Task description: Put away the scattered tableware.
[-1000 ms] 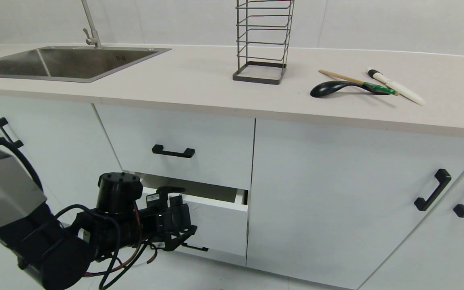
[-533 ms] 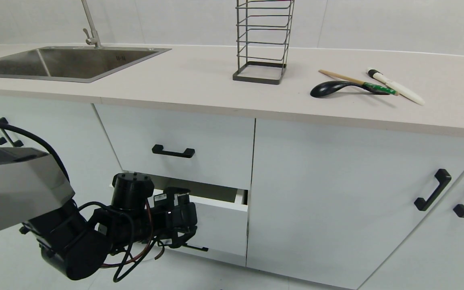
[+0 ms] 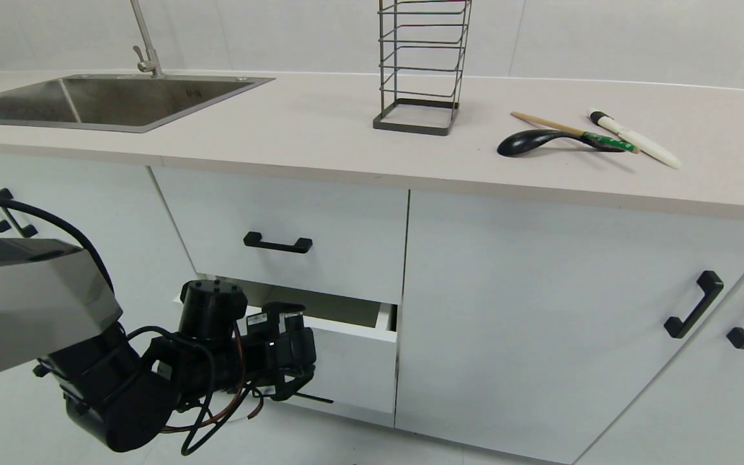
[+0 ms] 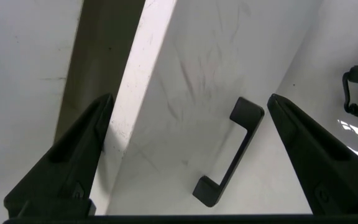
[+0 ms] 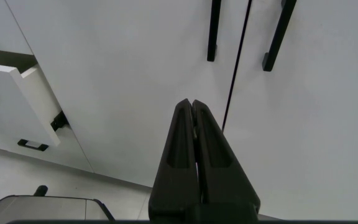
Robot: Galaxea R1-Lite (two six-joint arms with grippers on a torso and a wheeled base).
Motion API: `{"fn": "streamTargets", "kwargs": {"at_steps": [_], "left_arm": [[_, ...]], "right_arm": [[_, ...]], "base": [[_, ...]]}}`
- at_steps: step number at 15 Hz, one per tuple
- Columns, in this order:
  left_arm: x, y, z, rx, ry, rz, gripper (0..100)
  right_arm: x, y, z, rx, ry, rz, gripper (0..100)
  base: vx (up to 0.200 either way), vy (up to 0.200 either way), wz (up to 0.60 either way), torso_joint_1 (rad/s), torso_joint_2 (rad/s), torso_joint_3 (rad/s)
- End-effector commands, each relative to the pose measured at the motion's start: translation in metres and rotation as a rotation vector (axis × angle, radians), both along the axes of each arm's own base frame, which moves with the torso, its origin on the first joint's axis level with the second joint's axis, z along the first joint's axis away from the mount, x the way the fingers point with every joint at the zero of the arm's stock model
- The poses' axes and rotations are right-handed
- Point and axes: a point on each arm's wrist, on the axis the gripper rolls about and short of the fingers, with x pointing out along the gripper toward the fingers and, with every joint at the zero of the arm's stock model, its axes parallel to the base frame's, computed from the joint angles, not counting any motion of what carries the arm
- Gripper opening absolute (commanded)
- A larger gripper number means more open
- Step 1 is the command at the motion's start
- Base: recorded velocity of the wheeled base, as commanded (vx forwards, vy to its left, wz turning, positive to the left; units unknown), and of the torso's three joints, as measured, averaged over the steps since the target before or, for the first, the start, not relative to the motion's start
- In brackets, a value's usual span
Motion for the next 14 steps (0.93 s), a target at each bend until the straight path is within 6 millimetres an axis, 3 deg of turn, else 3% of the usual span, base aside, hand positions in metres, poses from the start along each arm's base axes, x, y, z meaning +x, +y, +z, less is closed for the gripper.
{"fn": "streamTargets", "kwargs": {"at_steps": [1,2,4,5,7,9,14], "left_arm": [[-0.013,0.005,0.000,0.011,0.021,-0.002,100],[-0.013,0.005,0.001,0.011,0.021,-0.002,100],[-0.058,0.021,0.015,0.018,0.035,-0.014,100],[-0.090,0.030,0.027,0.012,0.020,-0.035,100],[-0.130,0.042,0.029,0.015,0.037,-0.067,100],[-0.139,0.047,0.032,0.001,0.024,-0.060,100],[-0.140,0.047,0.033,-0.005,0.027,-0.060,100]], "right_arm": [[0.000,0.000,0.000,0.000,0.000,0.001,0],[0.000,0.000,0.000,0.000,-0.001,0.001,0],[0.000,0.000,0.000,0.000,0.000,0.001,0],[0.000,0.000,0.000,0.000,0.000,0.001,0],[0.000,0.000,0.000,0.000,0.000,0.001,0],[0.000,0.000,0.000,0.000,0.000,0.001,0],[0.000,0.000,0.000,0.000,0.000,0.001,0]], "base": [[0.000,0.000,0.00,0.000,0.00,0.000],[0.000,0.000,0.00,0.000,0.00,0.000],[0.000,0.000,0.00,0.000,0.00,0.000],[0.000,0.000,0.00,0.000,0.00,0.000],[0.000,0.000,0.00,0.000,0.00,0.000],[0.000,0.000,0.00,0.000,0.00,0.000],[0.000,0.000,0.00,0.000,0.00,0.000]]}}
